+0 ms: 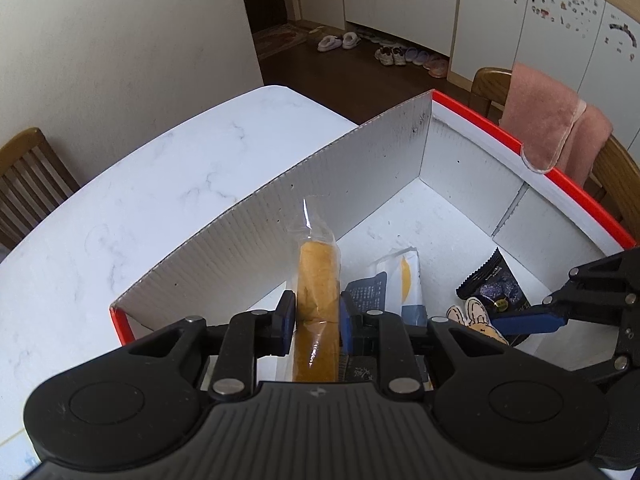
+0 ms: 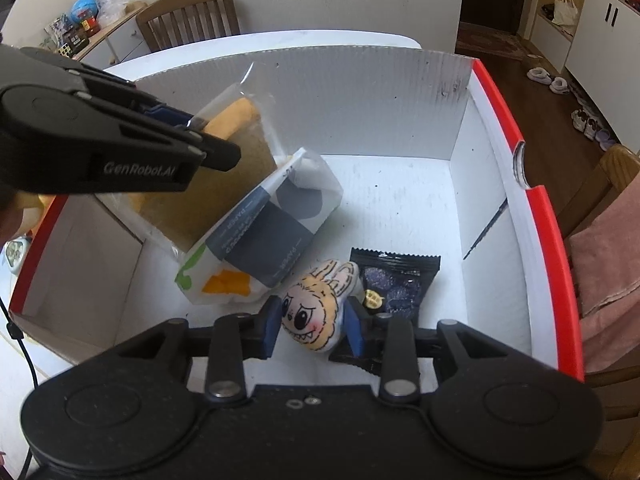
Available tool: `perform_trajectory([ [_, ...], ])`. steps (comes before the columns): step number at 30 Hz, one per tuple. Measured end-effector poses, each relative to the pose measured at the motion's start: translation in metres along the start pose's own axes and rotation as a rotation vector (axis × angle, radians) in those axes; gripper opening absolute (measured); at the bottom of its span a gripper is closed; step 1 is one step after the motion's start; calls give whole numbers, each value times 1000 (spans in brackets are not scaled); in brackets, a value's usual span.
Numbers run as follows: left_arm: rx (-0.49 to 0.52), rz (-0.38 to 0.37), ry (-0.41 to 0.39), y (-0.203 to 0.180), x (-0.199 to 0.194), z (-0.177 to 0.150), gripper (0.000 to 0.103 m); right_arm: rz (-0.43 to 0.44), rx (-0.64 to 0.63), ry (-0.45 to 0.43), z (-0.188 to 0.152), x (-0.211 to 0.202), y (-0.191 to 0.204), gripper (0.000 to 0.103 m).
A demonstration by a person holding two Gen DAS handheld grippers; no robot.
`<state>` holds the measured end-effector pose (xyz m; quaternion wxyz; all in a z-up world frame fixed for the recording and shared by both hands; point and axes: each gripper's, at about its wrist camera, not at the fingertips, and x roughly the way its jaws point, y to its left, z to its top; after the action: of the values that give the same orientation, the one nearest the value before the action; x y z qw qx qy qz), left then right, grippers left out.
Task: Organize objects
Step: 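Carry the bread bag and doll keychain into the red shoebox with both tools, then open both tools to release the bread bag and keychain in the box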
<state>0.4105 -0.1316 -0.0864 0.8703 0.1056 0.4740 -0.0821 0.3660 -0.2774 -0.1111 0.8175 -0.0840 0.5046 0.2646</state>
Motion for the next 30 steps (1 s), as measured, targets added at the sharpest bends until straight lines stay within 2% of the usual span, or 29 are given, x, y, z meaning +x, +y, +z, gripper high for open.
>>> perform_trajectory([
  [4, -16, -19, -5, 1, -3, -3, 30, 6, 7, -9, -2, -4, -2, 39],
  [6, -19, -24, -12, 0, -6, -3, 45, 8, 12, -17, -1, -7, -4, 42],
  [7, -20, -25, -24, -1, -8, -4, 57, 10, 14, -22, -2, -9, -5, 44],
  [8, -21, -24, -38, -1, -11, -5, 62, 11, 15, -26, -2, -11, -6, 46],
  [15, -27, -59, -88, -4, -34, -12, 62, 25, 30, -72, -6, -32, -9, 50],
  [30, -134, -139, -207, 8, -104, -40, 62, 62, 59, -182, -15, -80, 2, 58],
])
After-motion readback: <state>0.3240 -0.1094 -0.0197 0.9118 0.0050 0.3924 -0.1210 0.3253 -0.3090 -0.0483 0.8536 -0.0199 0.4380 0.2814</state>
